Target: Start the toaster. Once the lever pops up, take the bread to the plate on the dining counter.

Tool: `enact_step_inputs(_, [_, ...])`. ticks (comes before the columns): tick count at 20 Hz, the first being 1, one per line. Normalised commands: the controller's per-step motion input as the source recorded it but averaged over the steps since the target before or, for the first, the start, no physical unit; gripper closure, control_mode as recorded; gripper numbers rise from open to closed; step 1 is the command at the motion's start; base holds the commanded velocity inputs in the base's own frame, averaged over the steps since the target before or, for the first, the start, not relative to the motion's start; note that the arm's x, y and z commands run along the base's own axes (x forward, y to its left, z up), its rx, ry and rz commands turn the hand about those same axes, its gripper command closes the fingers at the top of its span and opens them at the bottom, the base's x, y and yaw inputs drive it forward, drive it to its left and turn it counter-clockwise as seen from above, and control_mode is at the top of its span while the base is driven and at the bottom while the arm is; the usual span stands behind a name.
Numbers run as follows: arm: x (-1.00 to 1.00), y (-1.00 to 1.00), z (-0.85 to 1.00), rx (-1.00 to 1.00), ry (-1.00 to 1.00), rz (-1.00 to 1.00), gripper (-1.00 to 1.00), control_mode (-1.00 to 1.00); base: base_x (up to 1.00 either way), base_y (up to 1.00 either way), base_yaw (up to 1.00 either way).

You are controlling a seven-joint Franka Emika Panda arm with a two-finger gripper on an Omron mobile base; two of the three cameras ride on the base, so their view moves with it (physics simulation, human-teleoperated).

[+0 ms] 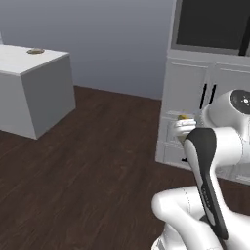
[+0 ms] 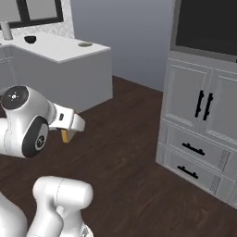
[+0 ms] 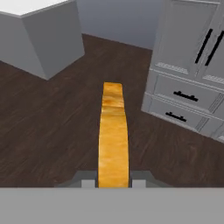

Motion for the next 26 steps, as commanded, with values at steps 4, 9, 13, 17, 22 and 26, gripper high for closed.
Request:
enact_step_inputs(4, [0.0,0.0,0.0,0.0,0.0,0.0,1.0,1.0,1.0,0.94,-0.08])
enact_step_inputs(9, [0.0,0.0,0.0,0.0,0.0,0.0,1.0,1.0,1.0,0.89,-0.09])
enact_step_inputs(13, [0.0,0.0,0.0,0.0,0.0,0.0,1.0,1.0,1.0,0.92,-0.12])
enact_step_inputs(17, [0.0,0.0,0.0,0.0,0.0,0.0,1.0,1.0,1.0,0.57,-0.32])
enact_step_inputs(22, [0.0,0.0,0.0,0.0,0.0,0.0,1.0,1.0,1.0,0.26,-0.53])
enact_step_inputs(26, [0.0,0.0,0.0,0.0,0.0,0.0,1.0,1.0,1.0,0.31,-0.47])
